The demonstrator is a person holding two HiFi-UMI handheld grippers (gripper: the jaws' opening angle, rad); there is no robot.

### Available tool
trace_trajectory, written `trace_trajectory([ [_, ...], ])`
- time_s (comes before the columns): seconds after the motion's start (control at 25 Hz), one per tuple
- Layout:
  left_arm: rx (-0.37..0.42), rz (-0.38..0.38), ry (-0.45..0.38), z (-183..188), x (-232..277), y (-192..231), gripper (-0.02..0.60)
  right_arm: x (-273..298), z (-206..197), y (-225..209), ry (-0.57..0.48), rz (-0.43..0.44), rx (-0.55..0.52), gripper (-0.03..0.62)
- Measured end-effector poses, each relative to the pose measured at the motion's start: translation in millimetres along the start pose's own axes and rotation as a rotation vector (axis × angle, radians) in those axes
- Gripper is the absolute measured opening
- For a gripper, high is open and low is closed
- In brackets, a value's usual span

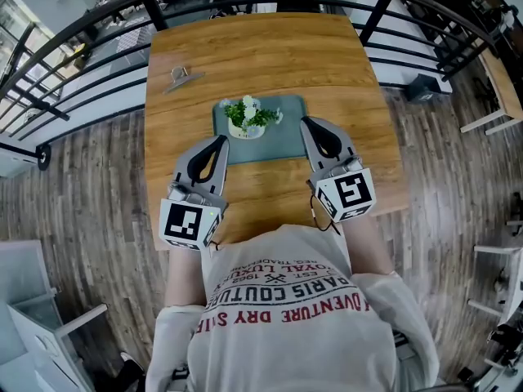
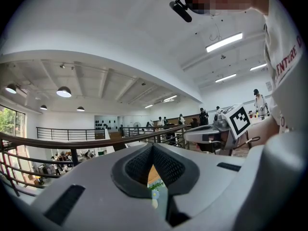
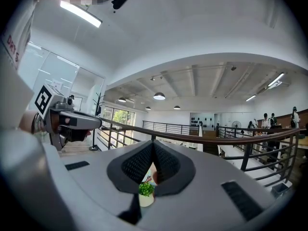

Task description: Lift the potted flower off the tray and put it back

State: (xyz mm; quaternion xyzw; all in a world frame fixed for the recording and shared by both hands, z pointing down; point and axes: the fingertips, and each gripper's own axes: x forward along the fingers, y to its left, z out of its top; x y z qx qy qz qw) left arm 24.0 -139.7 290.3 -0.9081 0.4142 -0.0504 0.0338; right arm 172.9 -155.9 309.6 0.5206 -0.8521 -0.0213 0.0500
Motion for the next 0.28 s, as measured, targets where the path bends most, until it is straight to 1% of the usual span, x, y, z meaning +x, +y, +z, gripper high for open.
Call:
trace_trajectory([
  [0.28,-0.009,0.011,0.014,-6.5,-0.2,5.1,0.012,1.3,-2.9,2.8,-0.001,0.002,0.017,0.026],
])
